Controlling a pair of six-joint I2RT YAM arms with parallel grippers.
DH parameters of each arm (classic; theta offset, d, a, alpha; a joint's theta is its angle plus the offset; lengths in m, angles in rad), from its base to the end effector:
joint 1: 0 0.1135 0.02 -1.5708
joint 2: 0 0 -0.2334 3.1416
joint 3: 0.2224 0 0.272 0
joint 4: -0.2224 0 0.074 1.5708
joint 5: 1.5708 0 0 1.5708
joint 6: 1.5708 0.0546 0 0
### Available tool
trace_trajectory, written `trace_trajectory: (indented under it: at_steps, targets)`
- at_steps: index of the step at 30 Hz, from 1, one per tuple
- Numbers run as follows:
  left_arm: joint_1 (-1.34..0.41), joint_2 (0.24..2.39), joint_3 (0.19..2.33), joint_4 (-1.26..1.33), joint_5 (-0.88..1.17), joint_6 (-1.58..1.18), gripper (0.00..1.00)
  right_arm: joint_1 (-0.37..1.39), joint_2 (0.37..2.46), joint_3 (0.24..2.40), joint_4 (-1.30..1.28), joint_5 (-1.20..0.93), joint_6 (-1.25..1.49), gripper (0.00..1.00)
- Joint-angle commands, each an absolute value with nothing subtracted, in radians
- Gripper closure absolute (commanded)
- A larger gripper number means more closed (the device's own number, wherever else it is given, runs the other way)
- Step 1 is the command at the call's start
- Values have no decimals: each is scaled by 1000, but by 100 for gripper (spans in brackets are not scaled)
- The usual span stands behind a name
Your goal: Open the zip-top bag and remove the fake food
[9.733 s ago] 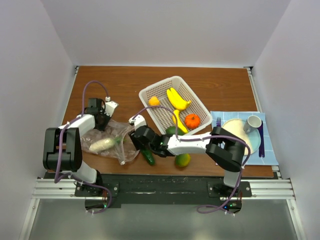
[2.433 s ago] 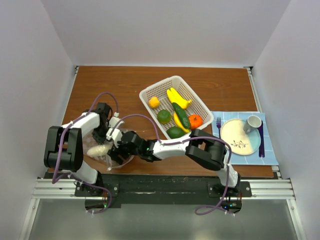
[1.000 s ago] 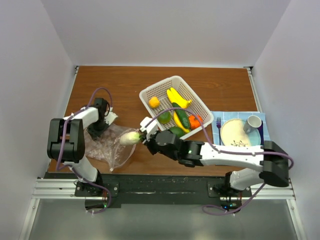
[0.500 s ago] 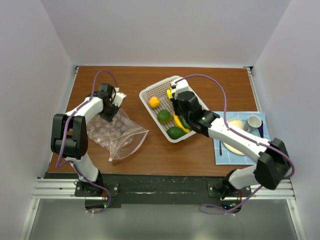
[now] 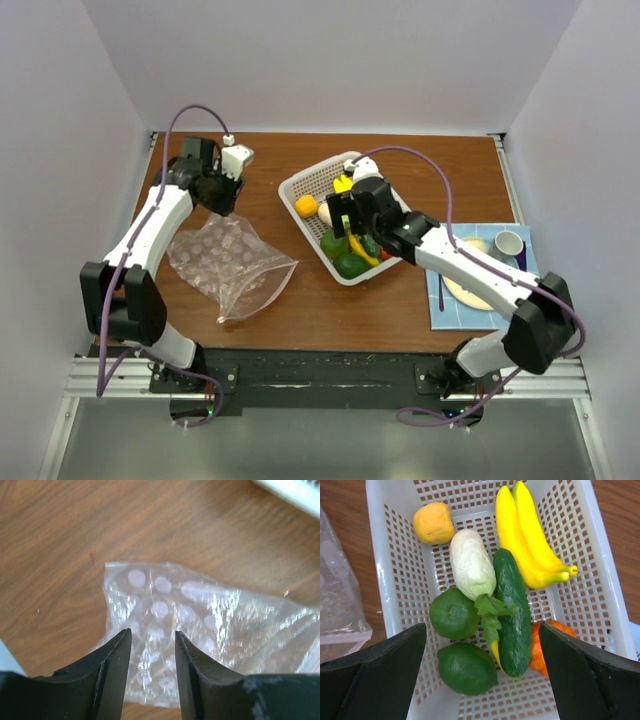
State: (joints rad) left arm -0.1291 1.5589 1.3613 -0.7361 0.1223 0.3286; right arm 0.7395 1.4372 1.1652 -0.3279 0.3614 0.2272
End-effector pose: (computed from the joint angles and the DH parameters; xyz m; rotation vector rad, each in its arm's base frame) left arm 0.3615 -0.0536 0.2506 0.6152 2.4188 -0.0701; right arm 0.2818 0.2309 0.2607 -0.3398 2.1050 0.1770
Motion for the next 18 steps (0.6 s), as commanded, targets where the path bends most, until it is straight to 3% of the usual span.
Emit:
trace_trajectory:
  at_steps: [1, 2, 3, 11, 18]
  targets:
    - [-126, 1441, 1287, -759, 77, 353, 54, 741, 1318, 1203, -445, 397, 307, 1]
    - [-126, 1409, 1276, -765, 63, 359, 45, 741, 1303, 1204, -465, 399, 308, 1]
    - [-126, 1388, 1258, -765, 48, 367, 44, 741, 1286, 1201, -501, 394, 310, 1]
    - [-126, 1235, 1194, -816, 94, 379, 43, 741, 1042, 1118, -540, 330, 308, 1]
    - [-126, 1151, 1089, -759, 196, 380, 45, 741, 977, 1103, -606, 327, 313, 1]
